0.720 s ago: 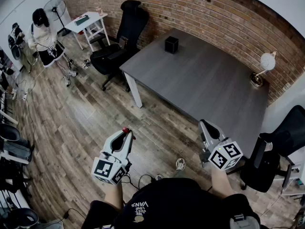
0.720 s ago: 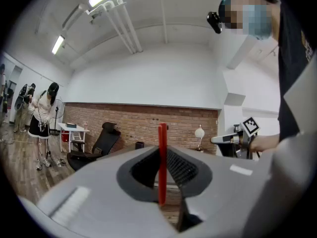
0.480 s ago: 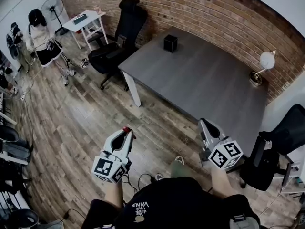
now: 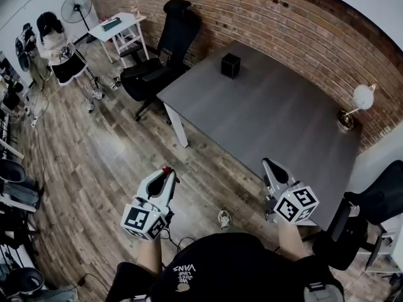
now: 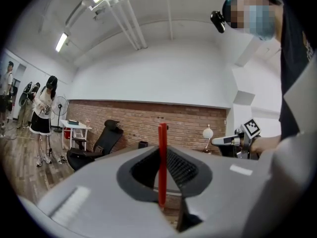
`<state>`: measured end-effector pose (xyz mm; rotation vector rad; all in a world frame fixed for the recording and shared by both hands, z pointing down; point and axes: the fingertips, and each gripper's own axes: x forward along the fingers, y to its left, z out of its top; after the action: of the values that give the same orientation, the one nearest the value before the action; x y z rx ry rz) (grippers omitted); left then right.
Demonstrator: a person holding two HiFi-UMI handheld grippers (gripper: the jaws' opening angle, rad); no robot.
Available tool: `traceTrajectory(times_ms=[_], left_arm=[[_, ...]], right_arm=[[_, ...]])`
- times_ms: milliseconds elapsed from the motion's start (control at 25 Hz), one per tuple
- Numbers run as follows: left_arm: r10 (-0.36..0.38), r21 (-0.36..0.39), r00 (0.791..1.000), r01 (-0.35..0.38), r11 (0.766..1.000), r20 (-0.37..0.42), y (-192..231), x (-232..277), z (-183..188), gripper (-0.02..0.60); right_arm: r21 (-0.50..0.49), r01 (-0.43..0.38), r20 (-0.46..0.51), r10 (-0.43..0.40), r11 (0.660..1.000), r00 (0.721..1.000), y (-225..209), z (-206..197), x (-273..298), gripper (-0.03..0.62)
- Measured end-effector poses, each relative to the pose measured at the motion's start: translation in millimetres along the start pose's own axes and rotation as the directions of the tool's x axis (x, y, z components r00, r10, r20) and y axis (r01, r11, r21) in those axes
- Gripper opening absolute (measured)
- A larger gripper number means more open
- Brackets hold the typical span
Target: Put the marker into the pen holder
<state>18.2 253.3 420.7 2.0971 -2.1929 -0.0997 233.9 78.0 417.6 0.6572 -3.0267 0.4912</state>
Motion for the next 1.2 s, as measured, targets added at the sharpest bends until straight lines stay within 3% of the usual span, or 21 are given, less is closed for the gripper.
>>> traceTrajectory(times_ms=[360, 720, 960, 1200], left_arm=[[0.071, -0.012, 0.997, -0.071, 0.997, -0.005, 6, 71, 1, 0.094], [0.143, -0.016, 0.989, -0.144, 0.990, -0.032, 25, 93, -12, 0.094], [0.118, -0.028, 0.992, -0.119, 0.992, -0.032, 59, 115, -14, 0.094], [0.027, -0.042, 0.999, -0.029, 0.999, -0.040, 107, 155, -8, 0.094]], right_arm=[[0.028, -0.078, -0.052, 0.079, 0.997, 0.996, -63, 9, 57, 0.000], [0.058, -0.125, -0.076, 0.129, 0.990, 0.989, -85, 6, 104, 0.000], [0.070, -0.094, -0.075, 0.099, 0.993, 0.992, -92, -1, 132, 0.000], [0.064, -0.007, -0.064, 0.011, 0.998, 0.998, -91, 5, 172, 0.000]])
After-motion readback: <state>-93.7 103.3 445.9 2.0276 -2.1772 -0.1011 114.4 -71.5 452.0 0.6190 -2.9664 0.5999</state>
